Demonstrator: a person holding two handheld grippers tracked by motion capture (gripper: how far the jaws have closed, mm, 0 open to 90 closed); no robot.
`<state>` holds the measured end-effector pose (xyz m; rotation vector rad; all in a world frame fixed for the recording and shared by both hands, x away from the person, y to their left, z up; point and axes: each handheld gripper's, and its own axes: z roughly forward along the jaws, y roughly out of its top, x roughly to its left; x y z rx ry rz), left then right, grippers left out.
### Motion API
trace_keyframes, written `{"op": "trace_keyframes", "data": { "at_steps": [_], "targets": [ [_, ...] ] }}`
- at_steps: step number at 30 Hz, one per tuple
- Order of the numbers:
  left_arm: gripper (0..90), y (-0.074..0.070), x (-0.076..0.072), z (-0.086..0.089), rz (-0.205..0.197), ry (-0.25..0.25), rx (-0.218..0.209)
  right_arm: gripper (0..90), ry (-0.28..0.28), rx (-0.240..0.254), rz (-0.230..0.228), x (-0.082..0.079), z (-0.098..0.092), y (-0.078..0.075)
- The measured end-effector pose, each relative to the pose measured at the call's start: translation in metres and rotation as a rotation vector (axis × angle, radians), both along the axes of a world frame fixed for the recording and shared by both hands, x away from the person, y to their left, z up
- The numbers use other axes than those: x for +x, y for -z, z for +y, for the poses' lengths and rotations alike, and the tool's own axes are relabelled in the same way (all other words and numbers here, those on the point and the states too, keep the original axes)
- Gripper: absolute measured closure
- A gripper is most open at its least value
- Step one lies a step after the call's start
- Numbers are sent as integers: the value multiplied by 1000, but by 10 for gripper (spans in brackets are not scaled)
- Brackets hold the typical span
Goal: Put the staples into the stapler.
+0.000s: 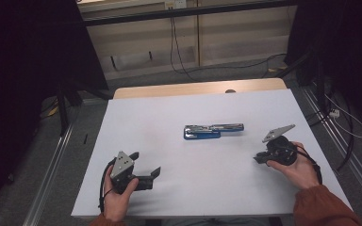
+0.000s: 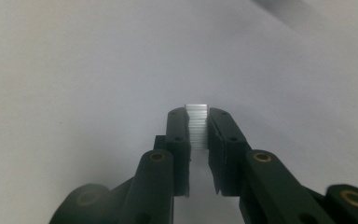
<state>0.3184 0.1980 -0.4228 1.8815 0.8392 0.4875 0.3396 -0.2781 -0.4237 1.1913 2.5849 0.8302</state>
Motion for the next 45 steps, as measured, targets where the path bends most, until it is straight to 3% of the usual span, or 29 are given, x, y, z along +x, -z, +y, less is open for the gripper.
{"op": "trace_keyframes", "data": {
  "at_steps": [9, 15, 26, 45],
  "targets": [
    [36, 0, 0, 0, 6, -8, -14, 794, -12, 19, -23, 6, 4, -5],
    [36, -2, -1, 1, -18, -6, -21, 793, -29, 23, -33, 12, 10, -8],
    [36, -2, 0, 1, -10, -8, -25, 793, -38, 29, -41, 20, 16, -9],
    [36, -1, 1, 2, -7, -7, -22, 793, -93, 66, -84, 43, 43, -28]
  ]
}}
